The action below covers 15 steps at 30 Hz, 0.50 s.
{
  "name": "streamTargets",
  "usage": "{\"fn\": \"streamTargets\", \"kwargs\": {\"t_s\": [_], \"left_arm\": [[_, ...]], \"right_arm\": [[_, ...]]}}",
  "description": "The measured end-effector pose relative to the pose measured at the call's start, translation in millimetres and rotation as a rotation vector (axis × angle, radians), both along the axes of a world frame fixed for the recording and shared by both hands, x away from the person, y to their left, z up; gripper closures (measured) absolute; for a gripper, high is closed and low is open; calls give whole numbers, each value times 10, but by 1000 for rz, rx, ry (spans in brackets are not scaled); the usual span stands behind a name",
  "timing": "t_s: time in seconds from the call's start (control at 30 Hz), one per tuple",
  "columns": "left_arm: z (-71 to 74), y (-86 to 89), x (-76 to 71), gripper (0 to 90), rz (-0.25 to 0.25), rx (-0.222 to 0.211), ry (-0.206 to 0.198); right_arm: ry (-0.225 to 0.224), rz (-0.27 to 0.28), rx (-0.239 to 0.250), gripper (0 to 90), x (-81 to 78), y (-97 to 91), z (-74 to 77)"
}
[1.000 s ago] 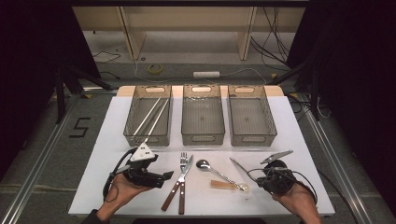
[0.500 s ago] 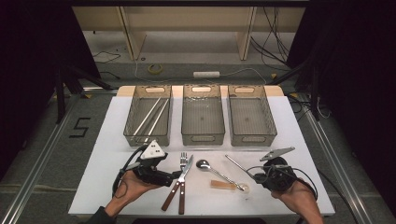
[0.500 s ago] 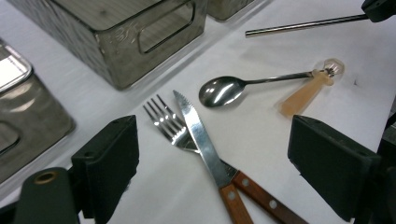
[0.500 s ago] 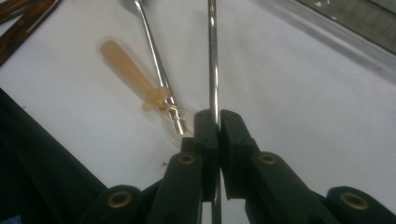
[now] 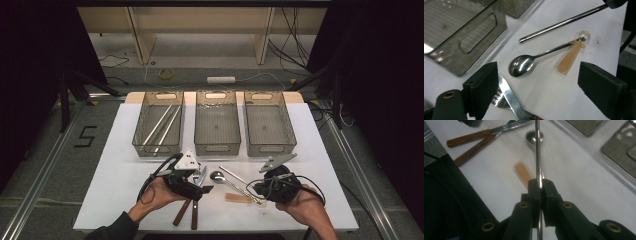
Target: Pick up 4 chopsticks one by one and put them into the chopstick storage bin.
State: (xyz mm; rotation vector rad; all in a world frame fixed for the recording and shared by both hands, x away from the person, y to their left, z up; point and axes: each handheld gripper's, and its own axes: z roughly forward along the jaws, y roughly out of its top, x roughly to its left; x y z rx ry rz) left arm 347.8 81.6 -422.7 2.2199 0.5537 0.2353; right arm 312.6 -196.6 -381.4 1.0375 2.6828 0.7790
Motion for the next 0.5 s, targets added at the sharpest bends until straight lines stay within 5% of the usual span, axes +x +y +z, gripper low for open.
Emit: {"fn": "streamTargets", "kwargs": {"t_s": [0.27,0.5], "left_arm": [[-46,-178,-39,176,-94,99,-56],[-60,-260,-43,203,-150,139,-60]], "right_arm": [[4,85,-15,869,-36,261,32],[10,143,-13,869,-71,384,25]]}}
